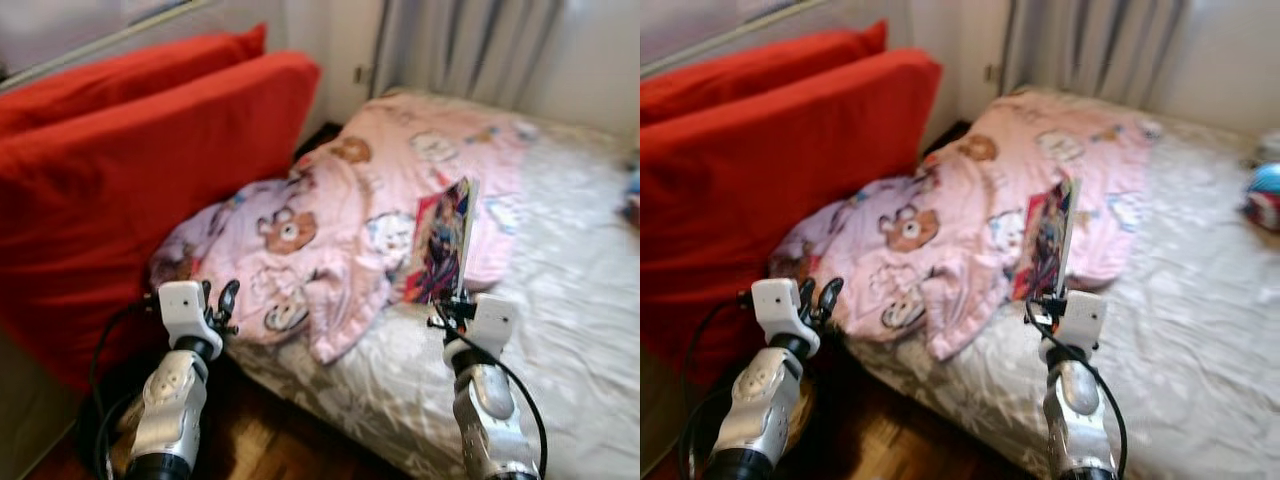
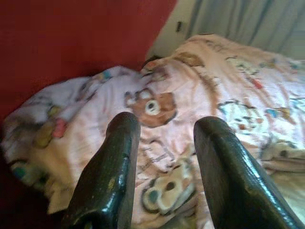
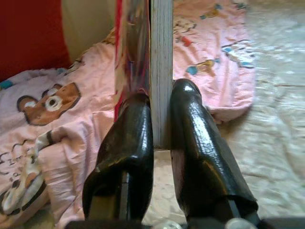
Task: Clean up the room
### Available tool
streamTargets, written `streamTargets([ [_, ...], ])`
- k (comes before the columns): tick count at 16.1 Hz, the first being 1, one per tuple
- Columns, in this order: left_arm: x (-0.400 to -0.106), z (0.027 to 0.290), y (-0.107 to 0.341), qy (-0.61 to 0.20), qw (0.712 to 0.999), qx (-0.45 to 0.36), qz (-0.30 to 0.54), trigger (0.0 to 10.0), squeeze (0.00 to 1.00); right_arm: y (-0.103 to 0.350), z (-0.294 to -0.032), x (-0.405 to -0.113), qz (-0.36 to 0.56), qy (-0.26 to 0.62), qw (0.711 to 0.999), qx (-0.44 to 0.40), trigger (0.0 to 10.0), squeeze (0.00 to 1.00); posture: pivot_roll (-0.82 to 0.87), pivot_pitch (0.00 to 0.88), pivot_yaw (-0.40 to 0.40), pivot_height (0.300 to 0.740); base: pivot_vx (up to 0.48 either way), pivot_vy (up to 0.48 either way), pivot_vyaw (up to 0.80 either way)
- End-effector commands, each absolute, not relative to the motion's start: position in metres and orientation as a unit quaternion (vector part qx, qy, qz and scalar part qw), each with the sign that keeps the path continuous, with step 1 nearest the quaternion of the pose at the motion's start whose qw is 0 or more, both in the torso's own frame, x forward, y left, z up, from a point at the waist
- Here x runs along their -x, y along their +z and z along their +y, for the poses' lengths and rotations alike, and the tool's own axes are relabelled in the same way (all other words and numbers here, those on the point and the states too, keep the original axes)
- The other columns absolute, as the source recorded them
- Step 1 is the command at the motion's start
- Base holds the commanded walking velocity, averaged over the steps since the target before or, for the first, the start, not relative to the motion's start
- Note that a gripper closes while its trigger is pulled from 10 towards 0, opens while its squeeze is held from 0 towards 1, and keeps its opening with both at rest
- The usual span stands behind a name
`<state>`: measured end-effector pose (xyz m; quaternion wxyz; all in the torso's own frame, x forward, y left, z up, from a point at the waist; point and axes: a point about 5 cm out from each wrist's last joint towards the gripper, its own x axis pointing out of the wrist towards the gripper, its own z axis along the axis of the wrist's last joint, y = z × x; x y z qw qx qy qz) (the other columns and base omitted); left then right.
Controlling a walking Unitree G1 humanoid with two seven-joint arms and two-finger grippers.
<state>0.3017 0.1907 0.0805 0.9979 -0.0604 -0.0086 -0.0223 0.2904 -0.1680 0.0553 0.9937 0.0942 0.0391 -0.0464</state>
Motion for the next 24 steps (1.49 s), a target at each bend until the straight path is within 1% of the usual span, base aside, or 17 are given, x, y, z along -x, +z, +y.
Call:
streamTargets([
  [1, -0.3005, 0.1912, 0.0771, -0.025, 0.998, 0.056, -0.002, 10.0, 0.0, 0.058, -0.1702, -0.2913, 0.03, -0.05, 0.993, -0.098, 10.0, 0.0, 0.01, 0.021, -0.01, 0.74, 0.0, 0.0, -0.71],
  [4, -0.3021, 0.1941, 0.0792, -0.024, 0.998, 0.055, -0.005, 10.0, 0.0, 0.0572, -0.1683, -0.2915, 0.033, -0.048, 0.993, -0.099, 10.0, 0.0, 0.02, 0.016, -0.007, 0.74, 0.0, 0.0, -0.71],
  [8, -0.303, 0.1908, 0.0796, -0.037, 0.999, 0.037, -0.004, 10.0, 0.0, 0.0559, -0.1669, -0.2914, 0.037, -0.048, 0.993, -0.1, 10.0, 0.0, 0.01, 0.018, -0.005, 0.74, 0.0, -0.455, -0.71],
  [9, -0.3027, 0.1907, 0.0799, -0.034, 0.998, 0.045, -0.006, 10.0, 0.0, 0.0555, -0.1674, -0.2911, 0.037, -0.05, 0.993, -0.101, 10.0, 0.0, 0.01, 0.033, -0.007, 0.74, 0.0, 0.0, -0.72],
  [16, -0.3005, 0.1926, 0.0802, -0.033, 0.998, 0.046, -0.009, 10.0, 0.0, 0.0529, -0.1669, -0.2894, 0.044, -0.054, 0.992, -0.101, 10.0, 0.0, 0.02, 0.058, -0.01, 0.74, 0.0, 0.0, -0.72],
  [20, -0.3, 0.1933, 0.0787, -0.031, 0.999, 0.044, -0.004, 10.0, 0.0, 0.0525, -0.1661, -0.2888, 0.044, -0.053, 0.993, -0.096, 10.0, 0.0, 0.02, 0.058, -0.01, 0.74, 0.0, 0.0, -0.72],
  [24, -0.2999, 0.1924, 0.0786, -0.032, 0.999, 0.044, -0.002, 10.0, 0.0, 0.0531, -0.1637, -0.2886, 0.043, -0.045, 0.995, -0.083, 10.0, 0.0, 0.02, 0.071, -0.011, 0.74, 0.0, 0.0, 0.0],
])
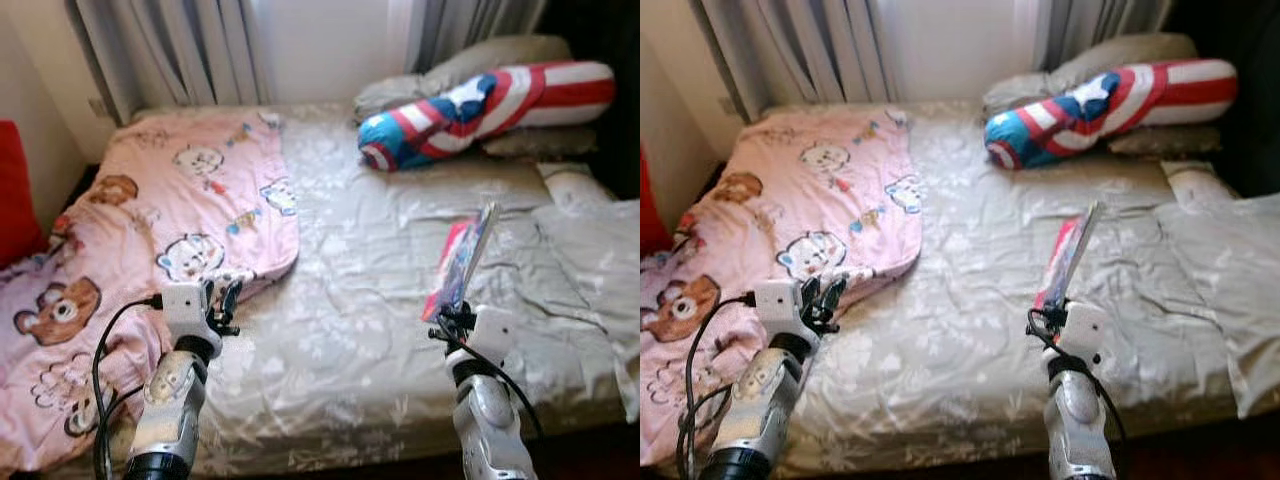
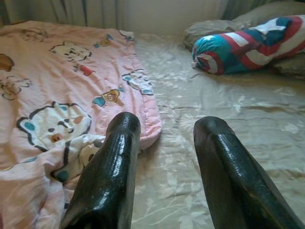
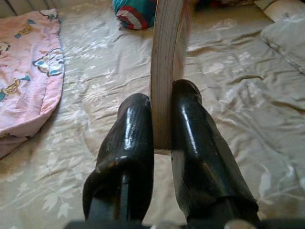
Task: Clean up the room
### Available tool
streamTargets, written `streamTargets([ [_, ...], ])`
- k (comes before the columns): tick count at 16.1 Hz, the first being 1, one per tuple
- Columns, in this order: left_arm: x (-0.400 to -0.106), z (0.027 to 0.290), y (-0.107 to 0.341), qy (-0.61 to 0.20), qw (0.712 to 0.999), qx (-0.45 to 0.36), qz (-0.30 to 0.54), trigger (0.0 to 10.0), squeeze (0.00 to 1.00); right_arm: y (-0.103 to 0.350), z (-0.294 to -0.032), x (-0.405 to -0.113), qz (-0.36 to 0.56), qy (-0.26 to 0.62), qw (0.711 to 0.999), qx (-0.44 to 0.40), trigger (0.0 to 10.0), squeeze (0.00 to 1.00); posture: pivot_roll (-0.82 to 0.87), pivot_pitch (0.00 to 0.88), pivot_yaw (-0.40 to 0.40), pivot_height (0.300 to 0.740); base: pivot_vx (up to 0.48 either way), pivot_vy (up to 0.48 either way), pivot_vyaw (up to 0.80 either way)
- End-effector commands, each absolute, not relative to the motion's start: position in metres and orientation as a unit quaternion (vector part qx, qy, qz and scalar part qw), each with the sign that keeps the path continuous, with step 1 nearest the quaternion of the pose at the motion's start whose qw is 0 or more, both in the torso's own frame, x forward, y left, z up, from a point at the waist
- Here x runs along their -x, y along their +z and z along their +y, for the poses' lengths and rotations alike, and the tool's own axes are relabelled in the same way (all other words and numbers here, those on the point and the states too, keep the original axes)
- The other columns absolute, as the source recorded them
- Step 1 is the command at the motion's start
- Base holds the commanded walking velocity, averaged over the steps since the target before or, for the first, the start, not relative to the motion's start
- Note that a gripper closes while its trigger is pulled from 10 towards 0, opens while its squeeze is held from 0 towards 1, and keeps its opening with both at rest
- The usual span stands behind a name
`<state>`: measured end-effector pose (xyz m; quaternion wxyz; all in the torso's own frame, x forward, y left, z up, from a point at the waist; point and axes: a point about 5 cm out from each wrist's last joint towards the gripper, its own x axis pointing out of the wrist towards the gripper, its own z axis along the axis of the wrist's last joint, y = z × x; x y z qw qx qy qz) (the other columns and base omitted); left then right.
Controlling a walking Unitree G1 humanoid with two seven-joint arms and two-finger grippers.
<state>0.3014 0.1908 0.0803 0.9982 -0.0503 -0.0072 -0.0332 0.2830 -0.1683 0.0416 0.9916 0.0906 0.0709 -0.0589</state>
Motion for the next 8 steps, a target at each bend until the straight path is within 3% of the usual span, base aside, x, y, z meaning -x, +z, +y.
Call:
streamTargets([
  [1, -0.2999, 0.1923, 0.0786, -0.032, 0.999, 0.043, -0.002, 10.0, 0.0, 0.0529, -0.1633, -0.2884, 0.044, -0.043, 0.995, -0.083, 10.0, 0.0, 0.02, 0.071, -0.011, 0.74, 0.0, 0.0, 0.0],
  [8, -0.3008, 0.1905, 0.0782, -0.033, 0.999, 0.043, 0.0, 10.0, 0.0, 0.0563, -0.168, -0.2906, 0.04, -0.049, 0.996, -0.065, 10.0, 0.0, 0.01, 0.089, -0.012, 0.74, 0.0, -0.037, 0.0],
])
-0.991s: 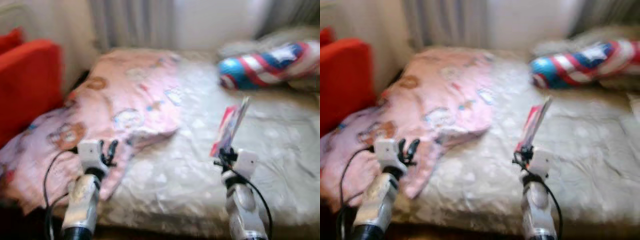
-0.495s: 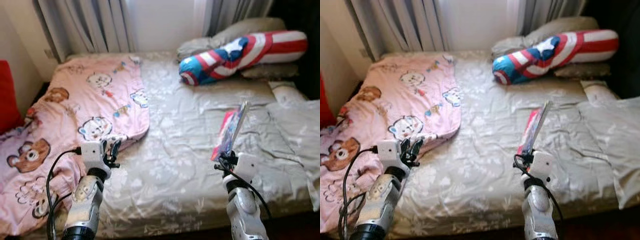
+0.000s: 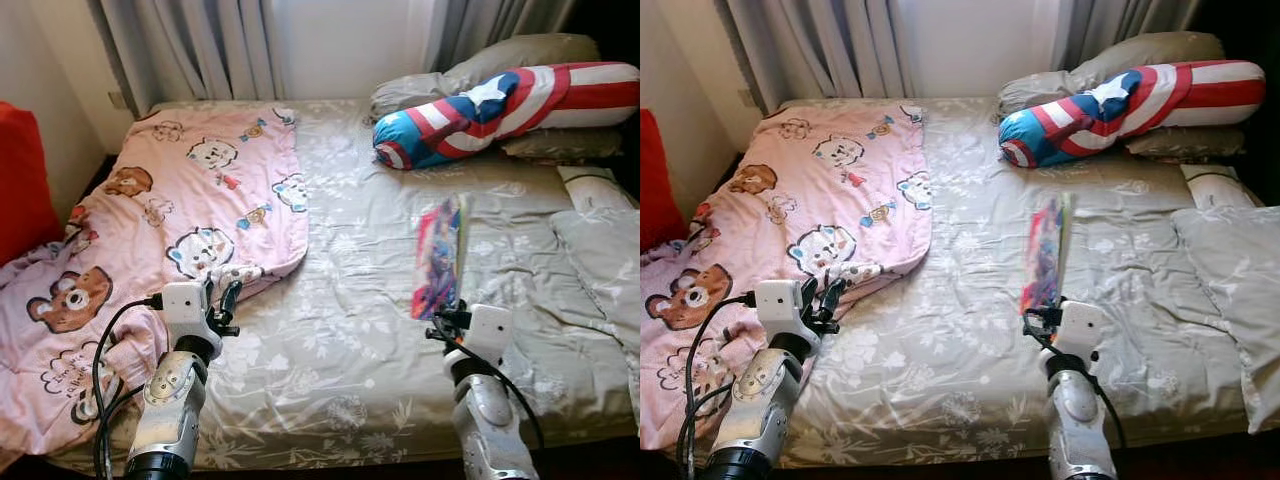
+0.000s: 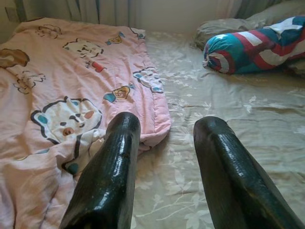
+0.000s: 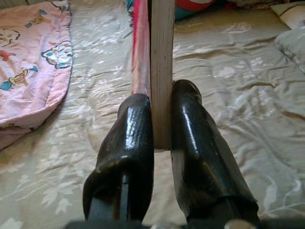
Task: Clean up the room
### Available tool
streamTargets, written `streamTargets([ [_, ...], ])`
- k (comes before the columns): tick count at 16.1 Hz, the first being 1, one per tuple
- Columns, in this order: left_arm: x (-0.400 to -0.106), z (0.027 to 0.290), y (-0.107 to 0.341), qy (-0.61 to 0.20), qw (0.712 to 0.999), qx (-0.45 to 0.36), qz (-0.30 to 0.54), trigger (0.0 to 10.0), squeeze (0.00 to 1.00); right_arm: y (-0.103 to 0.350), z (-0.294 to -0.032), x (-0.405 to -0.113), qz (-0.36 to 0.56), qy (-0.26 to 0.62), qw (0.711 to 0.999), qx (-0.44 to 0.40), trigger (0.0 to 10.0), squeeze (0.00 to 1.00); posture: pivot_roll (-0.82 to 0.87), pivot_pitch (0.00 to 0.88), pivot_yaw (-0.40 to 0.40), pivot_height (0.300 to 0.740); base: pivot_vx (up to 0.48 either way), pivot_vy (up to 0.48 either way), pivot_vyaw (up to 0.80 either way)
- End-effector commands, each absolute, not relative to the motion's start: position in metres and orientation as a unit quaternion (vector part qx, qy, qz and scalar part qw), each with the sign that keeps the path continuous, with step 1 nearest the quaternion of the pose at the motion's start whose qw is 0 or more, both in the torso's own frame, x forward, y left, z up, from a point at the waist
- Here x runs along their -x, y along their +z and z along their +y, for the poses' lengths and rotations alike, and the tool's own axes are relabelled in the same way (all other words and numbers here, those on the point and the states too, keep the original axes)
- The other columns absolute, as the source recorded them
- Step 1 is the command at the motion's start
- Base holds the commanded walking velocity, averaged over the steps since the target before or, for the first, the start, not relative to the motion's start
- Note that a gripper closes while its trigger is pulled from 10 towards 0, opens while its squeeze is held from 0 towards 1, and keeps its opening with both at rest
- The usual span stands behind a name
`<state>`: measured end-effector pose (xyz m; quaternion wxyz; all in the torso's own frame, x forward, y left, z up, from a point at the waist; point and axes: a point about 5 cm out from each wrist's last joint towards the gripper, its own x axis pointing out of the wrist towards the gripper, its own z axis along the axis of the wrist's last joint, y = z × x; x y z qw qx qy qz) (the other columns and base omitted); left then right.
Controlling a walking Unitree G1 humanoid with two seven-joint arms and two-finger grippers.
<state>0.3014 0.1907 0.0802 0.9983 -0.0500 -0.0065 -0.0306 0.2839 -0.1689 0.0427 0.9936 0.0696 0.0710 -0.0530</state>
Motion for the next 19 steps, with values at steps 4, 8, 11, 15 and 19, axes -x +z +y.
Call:
streamTargets([
  [4, -0.3004, 0.1907, 0.0783, -0.033, 0.999, 0.043, 0.0, 10.0, 0.0, 0.0558, -0.1679, -0.2903, 0.041, -0.049, 0.996, -0.062, 10.0, 0.0, 0.01, 0.097, -0.014, 0.74, 0.0, -0.281, 0.0],
  [8, -0.2995, 0.1905, 0.0781, -0.032, 0.999, 0.043, 0.001, 10.0, 0.0, 0.0554, -0.1686, -0.2902, 0.044, -0.052, 0.996, -0.054, 10.0, 0.0, 0.01, 0.103, -0.014, 0.74, 0.0, -0.367, 0.0],
  [11, -0.2982, 0.1915, 0.0772, -0.031, 0.999, 0.043, 0.002, 10.0, 0.0, 0.0558, -0.1697, -0.29, 0.042, -0.056, 0.996, -0.054, 10.0, 0.0, 0.01, 0.105, -0.015, 0.74, 0.0, -0.375, 0.0],
  [15, -0.2983, 0.1919, 0.0774, -0.031, 0.999, 0.043, 0.002, 10.0, 0.0, 0.0556, -0.1698, -0.2899, 0.043, -0.058, 0.996, -0.055, 10.0, 0.0, 0.01, 0.105, -0.015, 0.74, 0.0, -0.375, 0.0],
  [19, -0.2973, 0.1925, 0.0767, -0.031, 0.999, 0.043, 0.003, 10.0, 0.0, 0.0557, -0.17, -0.2896, 0.042, -0.059, 0.996, -0.057, 10.0, 0.0, 0.01, 0.104, -0.016, 0.74, 0.0, -0.372, 0.0],
])
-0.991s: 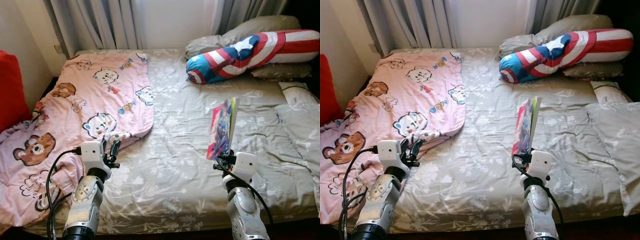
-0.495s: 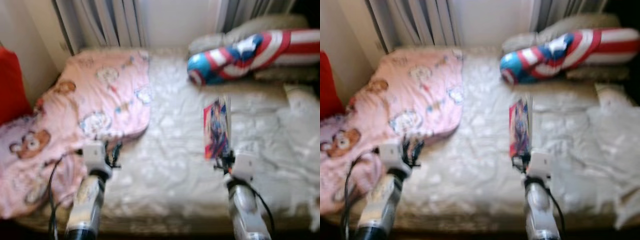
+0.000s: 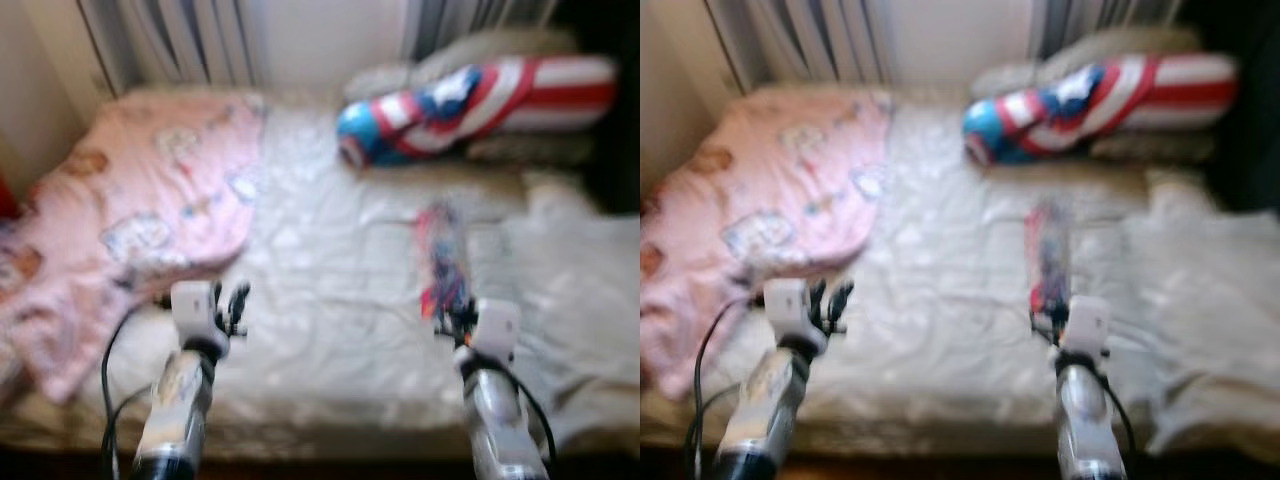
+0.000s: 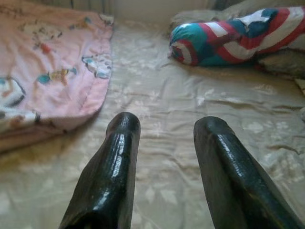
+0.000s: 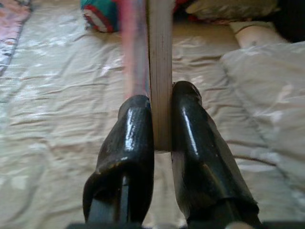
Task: Clean up the room
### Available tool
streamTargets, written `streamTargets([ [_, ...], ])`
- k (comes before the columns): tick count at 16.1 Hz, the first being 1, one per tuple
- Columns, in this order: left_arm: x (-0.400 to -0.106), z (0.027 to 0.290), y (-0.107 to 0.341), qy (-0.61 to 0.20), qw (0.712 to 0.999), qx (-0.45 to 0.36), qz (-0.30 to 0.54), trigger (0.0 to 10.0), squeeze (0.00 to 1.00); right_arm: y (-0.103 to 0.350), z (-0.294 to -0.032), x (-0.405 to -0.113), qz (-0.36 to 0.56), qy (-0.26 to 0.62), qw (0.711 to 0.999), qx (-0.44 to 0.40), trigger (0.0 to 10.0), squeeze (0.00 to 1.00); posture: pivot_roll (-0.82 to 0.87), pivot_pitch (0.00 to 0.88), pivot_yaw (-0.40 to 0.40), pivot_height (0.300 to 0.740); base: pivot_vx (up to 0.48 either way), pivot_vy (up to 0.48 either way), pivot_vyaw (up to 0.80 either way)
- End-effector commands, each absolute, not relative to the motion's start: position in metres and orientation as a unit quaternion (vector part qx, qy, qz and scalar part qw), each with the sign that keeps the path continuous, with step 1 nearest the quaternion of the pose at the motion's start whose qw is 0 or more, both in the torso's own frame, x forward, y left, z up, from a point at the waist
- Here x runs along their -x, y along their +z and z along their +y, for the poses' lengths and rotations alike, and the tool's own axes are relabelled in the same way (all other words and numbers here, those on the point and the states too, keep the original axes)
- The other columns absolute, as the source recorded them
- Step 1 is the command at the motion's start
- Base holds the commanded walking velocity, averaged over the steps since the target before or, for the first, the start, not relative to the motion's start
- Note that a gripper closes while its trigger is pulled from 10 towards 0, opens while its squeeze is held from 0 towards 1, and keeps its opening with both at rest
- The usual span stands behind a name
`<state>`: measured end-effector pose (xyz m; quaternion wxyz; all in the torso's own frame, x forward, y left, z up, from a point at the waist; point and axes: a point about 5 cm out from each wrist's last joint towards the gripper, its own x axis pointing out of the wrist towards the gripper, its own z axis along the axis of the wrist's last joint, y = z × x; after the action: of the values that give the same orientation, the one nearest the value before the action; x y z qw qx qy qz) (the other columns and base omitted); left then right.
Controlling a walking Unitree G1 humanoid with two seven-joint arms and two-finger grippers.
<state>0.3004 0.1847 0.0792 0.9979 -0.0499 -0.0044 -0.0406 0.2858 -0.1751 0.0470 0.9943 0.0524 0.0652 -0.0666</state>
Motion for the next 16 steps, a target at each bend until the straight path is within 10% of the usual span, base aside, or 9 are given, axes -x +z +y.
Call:
streamTargets([
  [1, -0.2972, 0.1925, 0.0766, -0.031, 0.999, 0.043, 0.003, 10.0, 0.0, 0.0556, -0.17, -0.2895, 0.042, -0.059, 0.996, -0.056, 10.0, 0.0, 0.01, 0.103, -0.016, 0.74, 0.0, -0.285, 0.0],
  [16, -0.2967, 0.1949, 0.078, -0.026, 0.999, 0.04, 0.001, 10.0, 0.0, 0.0525, -0.1698, -0.2874, 0.049, -0.062, 0.995, -0.057, 10.0, 0.0, 0.02, 0.113, -0.013, 0.74, 0.0, -0.08, 0.0],
])
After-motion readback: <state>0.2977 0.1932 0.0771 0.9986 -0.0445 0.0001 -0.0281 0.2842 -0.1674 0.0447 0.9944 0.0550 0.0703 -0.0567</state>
